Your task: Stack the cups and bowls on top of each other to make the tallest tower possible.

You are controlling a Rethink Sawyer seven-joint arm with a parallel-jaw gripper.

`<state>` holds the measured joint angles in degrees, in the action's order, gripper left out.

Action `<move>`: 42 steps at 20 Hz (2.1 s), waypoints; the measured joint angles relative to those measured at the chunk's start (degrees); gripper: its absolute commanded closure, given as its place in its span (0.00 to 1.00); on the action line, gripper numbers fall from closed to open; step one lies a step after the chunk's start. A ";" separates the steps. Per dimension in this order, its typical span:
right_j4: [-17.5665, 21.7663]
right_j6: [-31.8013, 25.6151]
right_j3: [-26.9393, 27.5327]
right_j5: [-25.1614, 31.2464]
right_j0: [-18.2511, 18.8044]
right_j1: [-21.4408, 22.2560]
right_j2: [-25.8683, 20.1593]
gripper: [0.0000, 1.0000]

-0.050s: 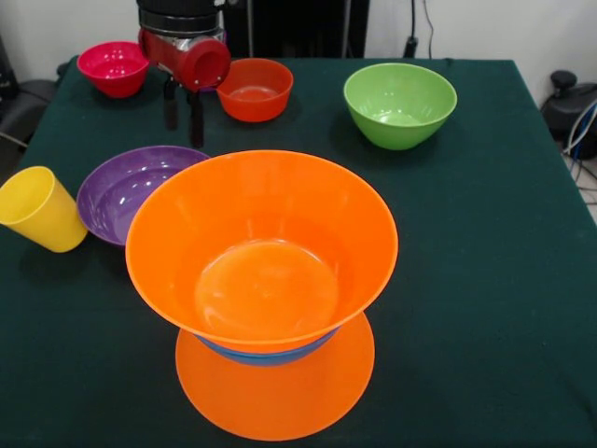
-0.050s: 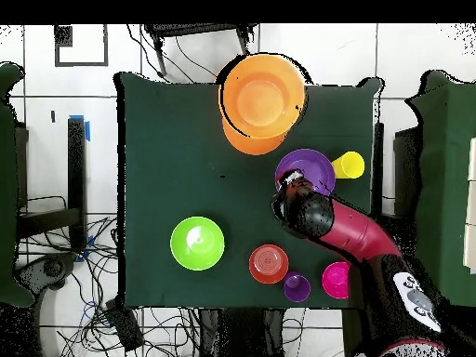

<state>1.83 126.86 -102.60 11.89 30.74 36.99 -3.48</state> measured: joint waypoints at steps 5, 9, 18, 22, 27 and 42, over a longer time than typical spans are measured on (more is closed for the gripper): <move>1.64 0.00 -0.02 -0.61 1.35 -1.31 -0.65 0.00; 3.64 0.00 -0.13 -1.50 2.64 -2.40 -0.72 0.00; 6.06 0.00 -0.11 -4.26 4.69 -3.64 -0.72 0.00; 7.19 0.00 -0.11 -6.15 5.22 -5.04 -0.73 0.00; 8.08 0.00 -0.10 -7.88 5.97 -7.66 -0.73 0.00; 9.70 -0.01 -0.05 -11.01 6.51 -13.07 -0.75 0.00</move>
<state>11.53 126.85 -102.66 0.88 37.25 23.93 -4.22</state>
